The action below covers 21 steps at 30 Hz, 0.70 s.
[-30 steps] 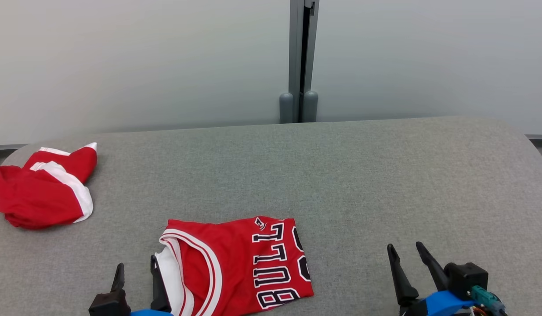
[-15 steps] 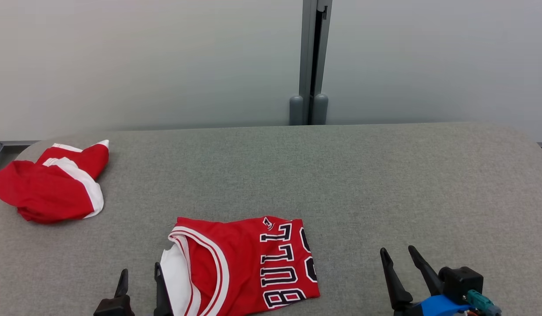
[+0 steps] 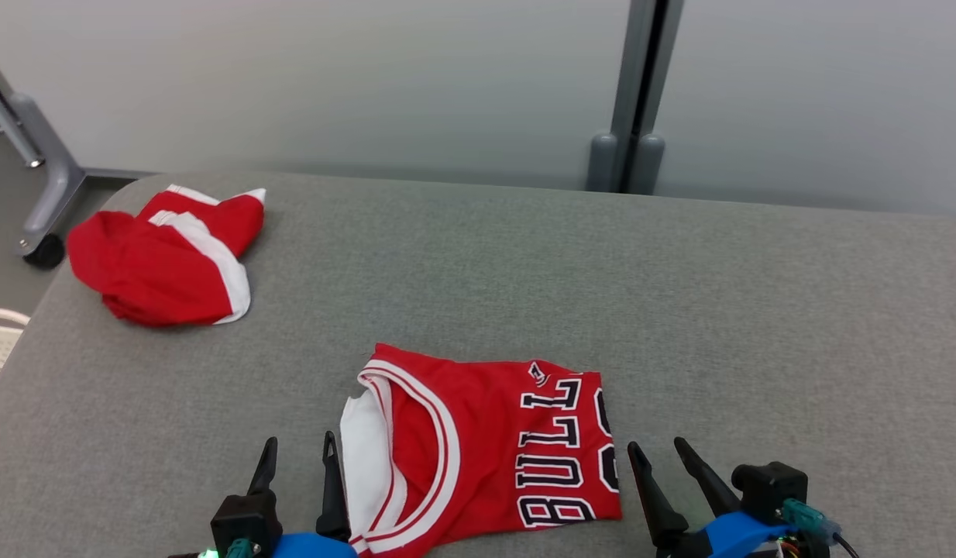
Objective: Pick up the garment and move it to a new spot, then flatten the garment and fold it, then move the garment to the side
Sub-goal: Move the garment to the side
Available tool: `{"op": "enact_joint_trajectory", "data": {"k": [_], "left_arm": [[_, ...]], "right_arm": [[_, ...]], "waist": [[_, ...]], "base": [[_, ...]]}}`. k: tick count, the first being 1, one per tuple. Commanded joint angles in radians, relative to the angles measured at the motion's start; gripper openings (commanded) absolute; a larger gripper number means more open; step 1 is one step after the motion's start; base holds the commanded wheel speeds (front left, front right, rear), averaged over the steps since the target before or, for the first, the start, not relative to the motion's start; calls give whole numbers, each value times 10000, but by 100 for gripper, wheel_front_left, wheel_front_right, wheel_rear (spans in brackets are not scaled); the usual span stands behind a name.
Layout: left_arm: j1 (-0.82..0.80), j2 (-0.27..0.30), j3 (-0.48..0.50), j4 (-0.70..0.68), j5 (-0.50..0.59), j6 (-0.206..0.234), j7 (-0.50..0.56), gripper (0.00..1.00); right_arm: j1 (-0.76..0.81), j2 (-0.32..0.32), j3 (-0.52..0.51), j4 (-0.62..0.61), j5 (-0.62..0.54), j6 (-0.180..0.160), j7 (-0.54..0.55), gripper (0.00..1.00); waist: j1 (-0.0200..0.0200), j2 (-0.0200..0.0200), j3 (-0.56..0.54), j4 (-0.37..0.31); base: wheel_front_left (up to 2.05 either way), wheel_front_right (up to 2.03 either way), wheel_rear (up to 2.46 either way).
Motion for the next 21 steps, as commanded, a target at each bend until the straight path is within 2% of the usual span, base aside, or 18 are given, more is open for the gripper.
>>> {"op": "enact_joint_trajectory", "data": {"k": [1, 5, 10, 11, 12, 13, 18, 21], "left_arm": [[-181, 3, -105, -52, -34, 64, -25, 100], [-267, -1, -228, -90, -41, 165, -25, 100], [-420, -6, -250, -227, -79, 236, -24, 100], [-426, -3, -251, -264, -87, 259, -24, 100], [-434, -4, -268, -294, -96, 268, -25, 100], [-435, -1, -277, -321, -117, 298, -25, 100], [-537, -6, -335, -465, -164, 320, -24, 100], [-617, -4, -399, -500, -150, 293, -24, 100]], "right_arm": [[-325, -14, 138, 211, 274, 2, -50, 100], [-952, -23, 459, 1162, 877, 2, -50, 100], [-1602, -18, 941, 2123, 1468, 3, -35, 100], [-1665, -1, 1110, 2318, 1653, 5, -15, 71], [-1743, 20, 1281, 2499, 1834, 14, 8, 11], [-1813, 42, 1404, 2635, 1916, 14, 22, 0], [-2056, -6, 1425, 2606, 2074, 11, 9, 0], [-2161, -99, 1113, 2262, 1939, -9, -23, 0]], "waist": [[-1, 0, 526, 615], [-1, 0, 848, 1084], [-1, 0, 1102, 1349], [-1, 0, 1149, 1354], [-1, 0, 1173, 1353], [-1, 0, 1197, 1332], [-1, 0, 1236, 1013], [-1, 0, 1183, 462]], "base": [[0, 0, 0], [0, 0, 0], [0, 0, 0], [0, 0, 0], [0, 0, 0], [0, 0, 0], [0, 0, 0], [0, 0, 0]]}}
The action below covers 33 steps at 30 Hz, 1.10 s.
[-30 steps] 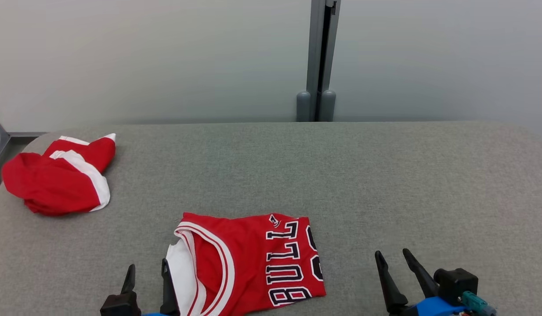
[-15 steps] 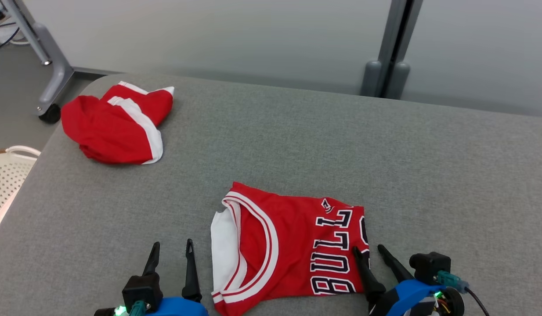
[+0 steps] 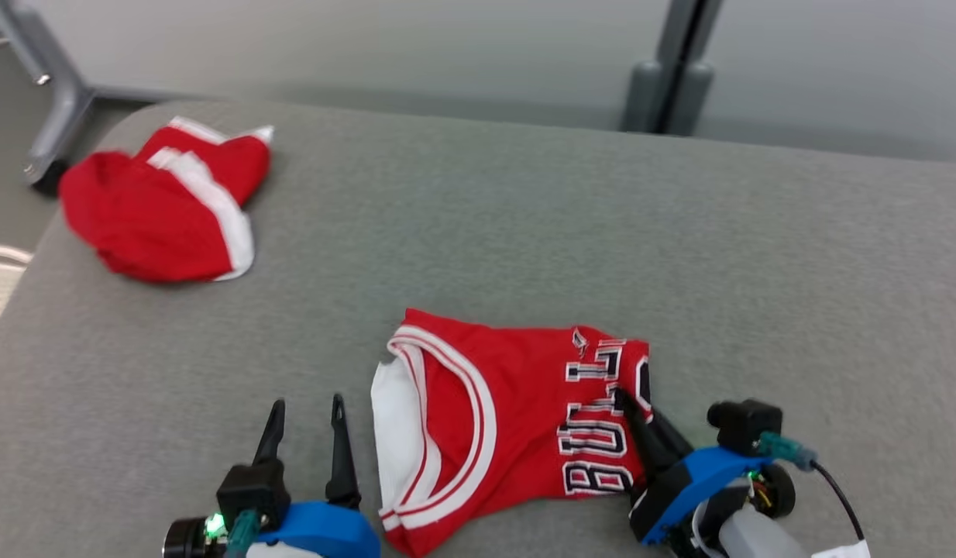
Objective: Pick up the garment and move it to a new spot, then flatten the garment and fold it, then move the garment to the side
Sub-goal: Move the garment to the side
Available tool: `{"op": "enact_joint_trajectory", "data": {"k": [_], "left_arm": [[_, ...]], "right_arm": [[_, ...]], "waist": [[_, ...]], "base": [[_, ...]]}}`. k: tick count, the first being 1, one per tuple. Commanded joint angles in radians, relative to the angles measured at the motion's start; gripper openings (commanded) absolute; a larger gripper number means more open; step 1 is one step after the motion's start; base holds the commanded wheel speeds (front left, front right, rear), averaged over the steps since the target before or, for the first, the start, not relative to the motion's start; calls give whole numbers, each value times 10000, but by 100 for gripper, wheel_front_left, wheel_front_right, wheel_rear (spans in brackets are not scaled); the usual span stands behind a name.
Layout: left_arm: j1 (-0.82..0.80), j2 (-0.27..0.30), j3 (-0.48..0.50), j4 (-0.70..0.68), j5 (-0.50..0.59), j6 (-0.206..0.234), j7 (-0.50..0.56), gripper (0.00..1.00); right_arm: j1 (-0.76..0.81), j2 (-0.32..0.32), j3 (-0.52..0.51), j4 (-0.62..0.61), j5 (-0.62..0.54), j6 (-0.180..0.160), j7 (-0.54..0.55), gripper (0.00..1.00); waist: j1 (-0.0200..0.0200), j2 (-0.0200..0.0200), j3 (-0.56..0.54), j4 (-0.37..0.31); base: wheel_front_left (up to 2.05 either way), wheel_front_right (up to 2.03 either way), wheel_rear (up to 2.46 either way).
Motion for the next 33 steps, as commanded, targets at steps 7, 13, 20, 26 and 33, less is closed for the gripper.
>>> {"op": "enact_joint_trajectory", "data": {"k": [7, 13, 20, 26, 33], "left_arm": [[-504, -9, -553, 65, 0, -198, -24, 100], [-734, -7, -774, 190, -73, -211, -24, 100], [-1054, -4, -819, 307, 14, -259, -24, 100], [-1159, 7, -827, 320, 102, -292, -25, 100], [-1435, 1, -1028, 423, 319, -374, -24, 100]], "right_arm": [[207, -167, -219, -539, -246, -18, 2, 0], [199, -149, -20, -773, -55, -15, 2, 0], [110, -177, 301, -1068, 204, -12, 1, 0], [-482, -408, 148, -971, -25, -12, 2, 0], [-2025, -1385, -915, 10, -930, -13, -12, 0]], "waist": [[0, -1, -362, -2272], [0, -1, -409, -4410], [0, -1, -76, -5823], [0, -1, 249, -6056], [0, -1, 729, -4994]], "base": [[0, 0, 0], [0, 0, 0], [0, 0, 0], [0, 0, 0], [0, 0, 0]]}}
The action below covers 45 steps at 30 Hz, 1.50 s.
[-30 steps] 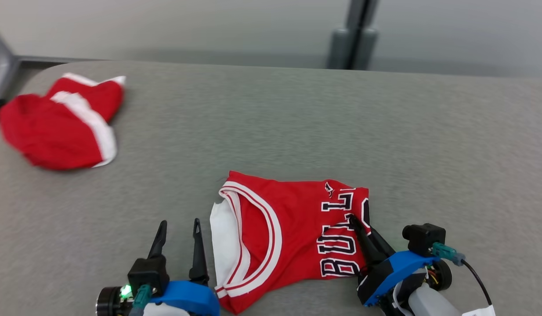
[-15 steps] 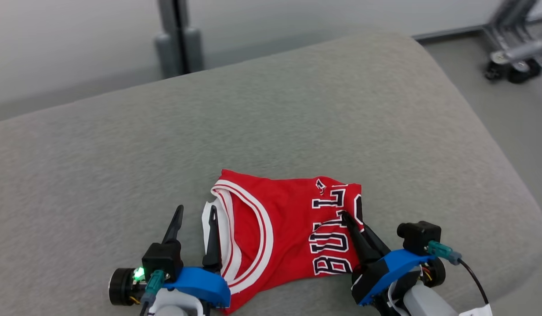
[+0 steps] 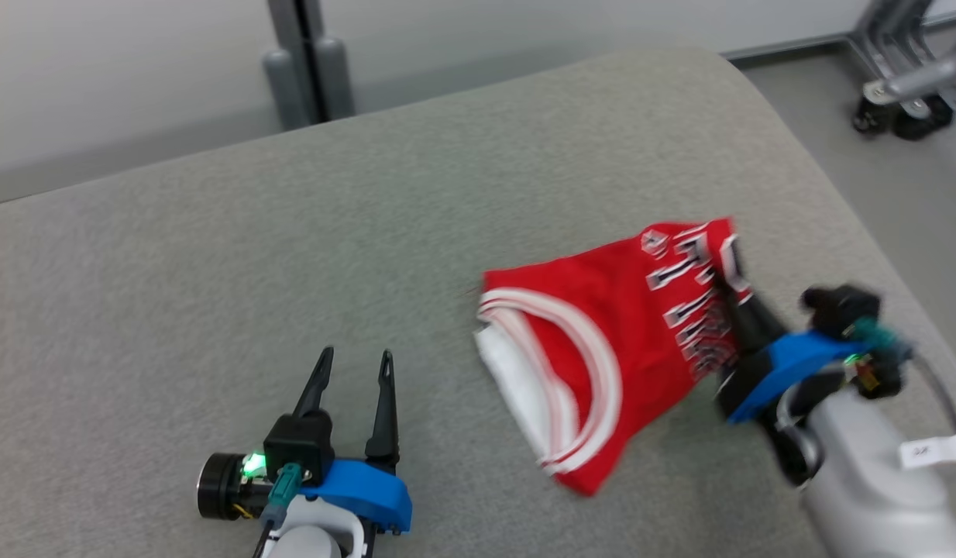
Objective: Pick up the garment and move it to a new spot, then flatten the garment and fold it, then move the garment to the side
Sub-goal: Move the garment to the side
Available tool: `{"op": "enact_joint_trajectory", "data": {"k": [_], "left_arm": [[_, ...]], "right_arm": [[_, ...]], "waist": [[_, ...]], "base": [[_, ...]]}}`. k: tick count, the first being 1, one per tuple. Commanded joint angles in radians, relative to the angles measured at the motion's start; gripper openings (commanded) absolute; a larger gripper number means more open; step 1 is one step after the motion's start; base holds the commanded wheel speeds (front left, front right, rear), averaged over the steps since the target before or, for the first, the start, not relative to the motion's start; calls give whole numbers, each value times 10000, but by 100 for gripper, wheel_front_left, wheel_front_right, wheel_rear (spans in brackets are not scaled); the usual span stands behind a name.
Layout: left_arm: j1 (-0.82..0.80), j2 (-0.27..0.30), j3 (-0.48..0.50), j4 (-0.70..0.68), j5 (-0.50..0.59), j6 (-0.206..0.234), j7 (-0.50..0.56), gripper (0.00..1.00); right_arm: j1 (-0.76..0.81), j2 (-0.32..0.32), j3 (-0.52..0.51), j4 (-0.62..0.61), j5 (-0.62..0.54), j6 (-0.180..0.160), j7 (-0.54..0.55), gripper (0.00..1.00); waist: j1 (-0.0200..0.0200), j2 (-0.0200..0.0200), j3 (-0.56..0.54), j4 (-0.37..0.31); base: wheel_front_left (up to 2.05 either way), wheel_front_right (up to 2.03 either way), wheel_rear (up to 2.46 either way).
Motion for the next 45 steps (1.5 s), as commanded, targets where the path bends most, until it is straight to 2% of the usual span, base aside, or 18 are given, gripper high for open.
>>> {"op": "enact_joint_trajectory", "data": {"k": [1, 5, 8, 15, 16, 17, 18, 21, 26, 30, 36, 39, 45], "left_arm": [[-246, 14, -52, 43, 129, 3, -27, 100], [-279, 14, 179, 61, 369, 41, -26, 100], [-363, 5, 260, -33, 438, 17, -27, 100], [-612, 5, 309, -314, 591, 67, -26, 100], [-669, 5, 310, -327, 609, 68, -26, 100], [-705, 3, 299, -345, 625, 73, -27, 100], [-711, 6, 306, -347, 646, 76, -26, 100], [-741, 9, 370, -374, 599, 164, -26, 100], [-687, 9, 559, -524, 522, 256, -26, 100], [-499, 8, 735, -649, 394, 367, -26, 100], [-259, 6, 1008, -773, 244, 457, -27, 100], [-87, 6, 1180, -783, 95, 516, -25, 100], [337, 6, 1334, -615, -57, 538, -25, 100]], "right_arm": [[-533, -339, -299, 292, -259, -2, -42, 0], [-1656, -1329, -1220, 1822, -1183, -2, -43, 0], [-2502, -2298, -2097, 2813, -2041, -2, -45, 0], [-3372, -3772, -4189, 3758, -3694, -2, -43, 0], [-3395, -3851, -4403, 3972, -3936, -2, -43, 16], [-3502, -3911, -4705, 4096, -4035, -2, -43, 16], [-3605, -3941, -4981, 4110, -4235, -2, -46, 100], [-3628, -3856, -5745, 3763, -4721, -2, -45, 100], [-3637, -2863, -6335, 2024, -4880, -2, -43, 100], [-3046, -1763, -5588, 303, -4211, 0, -39, 100], [-1371, -625, -4422, -2208, -2711, -2, -36, 100], [-291, -212, -4078, -2757, -2220, -2, -36, 100], [1588, 478, -3670, -2601, -2134, 0, -37, 100]], "waist": [[0, -1, 420, 598], [0, -1, 797, 1308], [0, -1, 1074, 1823], [0, -1, 1754, 2536], [0, -1, 1825, 2598], [0, -1, 1894, 2647], [0, -1, 1940, 2685], [0, -1, 2008, 2725], [0, -1, 1849, 2727], [0, -1, 1537, 2748], [0, -1, 914, 2947], [0, -1, 540, 3112], [0, -1, -362, 3507]], "base": [[0, 0, 0], [0, 0, 0], [0, 0, 0], [0, 0, 0], [0, 0, 0], [0, 0, 0], [0, 0, 0], [0, 0, 0], [0, 0, 0], [0, 0, 0], [0, 0, 0], [0, 0, 0], [0, 0, 0]]}}
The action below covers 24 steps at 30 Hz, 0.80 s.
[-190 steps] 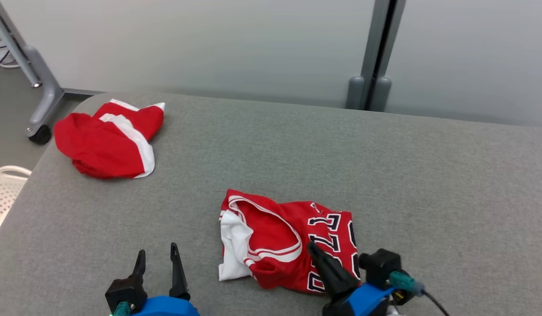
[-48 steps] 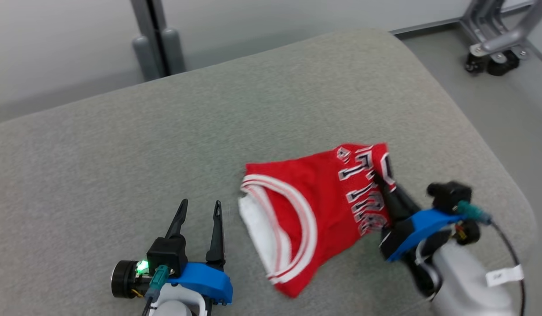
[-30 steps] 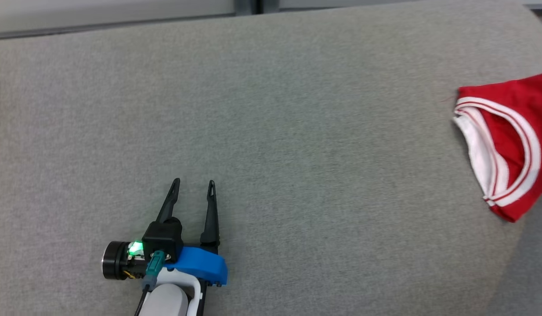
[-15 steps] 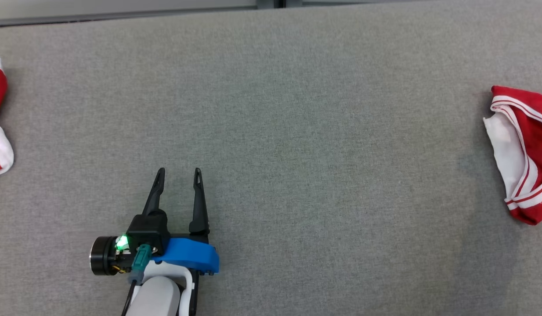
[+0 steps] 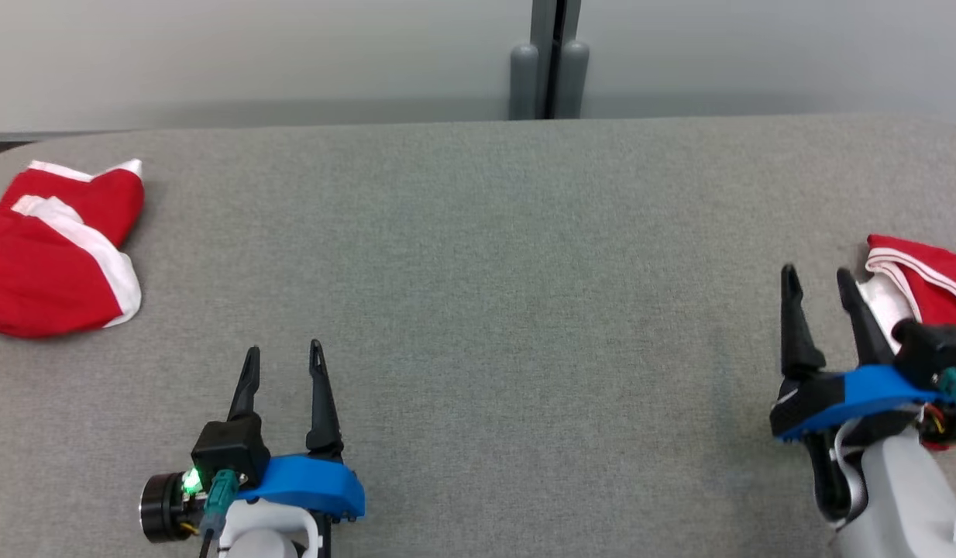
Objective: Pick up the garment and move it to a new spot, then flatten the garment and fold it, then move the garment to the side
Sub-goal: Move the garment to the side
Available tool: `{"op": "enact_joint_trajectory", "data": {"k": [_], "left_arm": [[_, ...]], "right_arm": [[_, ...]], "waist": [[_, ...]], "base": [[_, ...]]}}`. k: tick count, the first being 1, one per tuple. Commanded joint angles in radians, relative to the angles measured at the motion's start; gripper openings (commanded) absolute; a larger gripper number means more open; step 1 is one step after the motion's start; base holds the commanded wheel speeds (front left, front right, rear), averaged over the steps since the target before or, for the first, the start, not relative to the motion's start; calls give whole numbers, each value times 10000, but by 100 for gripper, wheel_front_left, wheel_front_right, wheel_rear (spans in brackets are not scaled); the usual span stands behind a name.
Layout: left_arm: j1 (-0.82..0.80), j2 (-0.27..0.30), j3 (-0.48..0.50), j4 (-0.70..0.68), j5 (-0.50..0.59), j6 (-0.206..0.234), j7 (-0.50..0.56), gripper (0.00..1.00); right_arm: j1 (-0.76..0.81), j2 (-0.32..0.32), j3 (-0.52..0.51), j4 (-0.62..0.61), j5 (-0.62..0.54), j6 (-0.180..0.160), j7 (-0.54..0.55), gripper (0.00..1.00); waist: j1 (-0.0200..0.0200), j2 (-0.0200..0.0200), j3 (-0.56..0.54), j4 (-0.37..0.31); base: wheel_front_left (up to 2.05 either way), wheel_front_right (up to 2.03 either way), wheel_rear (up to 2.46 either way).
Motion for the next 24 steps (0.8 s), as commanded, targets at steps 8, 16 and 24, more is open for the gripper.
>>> {"op": "enact_joint_trajectory", "data": {"k": [8, 16, 24], "left_arm": [[809, -6, 391, 412, 69, -63, -24, 100], [1267, -6, 708, 632, 43, -138, -24, 100], [1410, -3, 928, 606, 45, -168, -23, 100]], "right_arm": [[1617, 603, 235, 238, -88, 0, -35, 100], [2017, 648, 522, 56, -76, 0, -35, 100], [2066, 649, 851, -90, 310, 0, -35, 100]], "waist": [[2, 1, -1219, 158], [2, 1, -1894, 105], [2, 1, -2024, 95]], "base": [[0, 0, 0], [0, 0, 0], [0, 0, 0]]}}
